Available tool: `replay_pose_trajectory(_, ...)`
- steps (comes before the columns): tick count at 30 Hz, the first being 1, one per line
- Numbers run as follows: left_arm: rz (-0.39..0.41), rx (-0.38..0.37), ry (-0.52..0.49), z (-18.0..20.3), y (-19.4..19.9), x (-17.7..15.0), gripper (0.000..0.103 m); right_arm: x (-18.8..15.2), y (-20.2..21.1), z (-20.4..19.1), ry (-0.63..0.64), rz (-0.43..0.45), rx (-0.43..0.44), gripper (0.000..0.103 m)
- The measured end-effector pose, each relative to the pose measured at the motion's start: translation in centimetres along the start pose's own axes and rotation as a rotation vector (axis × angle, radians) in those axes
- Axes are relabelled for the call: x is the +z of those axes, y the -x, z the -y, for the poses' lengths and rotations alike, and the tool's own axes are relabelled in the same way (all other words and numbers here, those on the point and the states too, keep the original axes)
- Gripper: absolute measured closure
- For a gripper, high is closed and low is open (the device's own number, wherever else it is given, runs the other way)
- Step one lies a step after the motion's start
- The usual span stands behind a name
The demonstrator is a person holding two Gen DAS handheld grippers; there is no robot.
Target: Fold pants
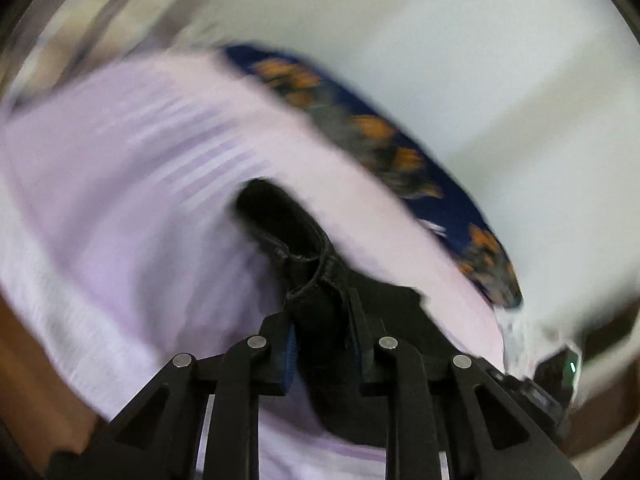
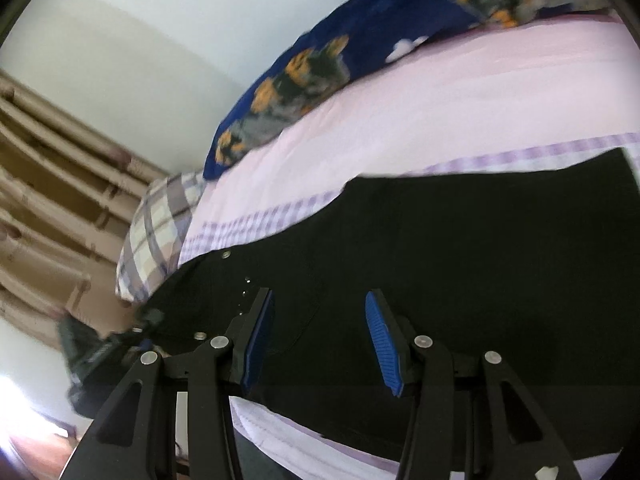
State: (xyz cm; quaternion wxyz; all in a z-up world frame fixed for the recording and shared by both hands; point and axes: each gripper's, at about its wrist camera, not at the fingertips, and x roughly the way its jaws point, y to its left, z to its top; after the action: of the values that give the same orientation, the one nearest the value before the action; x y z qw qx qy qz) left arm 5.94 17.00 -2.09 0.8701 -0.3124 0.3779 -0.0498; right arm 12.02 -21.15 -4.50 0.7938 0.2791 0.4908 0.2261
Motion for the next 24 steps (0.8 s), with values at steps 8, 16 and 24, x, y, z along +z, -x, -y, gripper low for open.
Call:
replay_pose_trajectory(8, -0.107, -0.204, -0.447, 16.5, -3.6, -2.6, 0.082, 0.5, 7.1, 6.2, -0.117, 0.126, -0.040, 0.058)
replay_pose_trajectory(16, -0.408, -0.251, -0.581, 23.2, -12.4, -11.0, 0.082, -1.7, 11.3, 11.9, -0.221, 0.207, -0.087, 0.057)
replay_pose_trajectory(24, -0.549, -0.209, -0.626, 23.9, -15.5, -14.6, 0.071, -2.6, 11.0, 13.7, -0.231, 0.182, -0.087, 0.057)
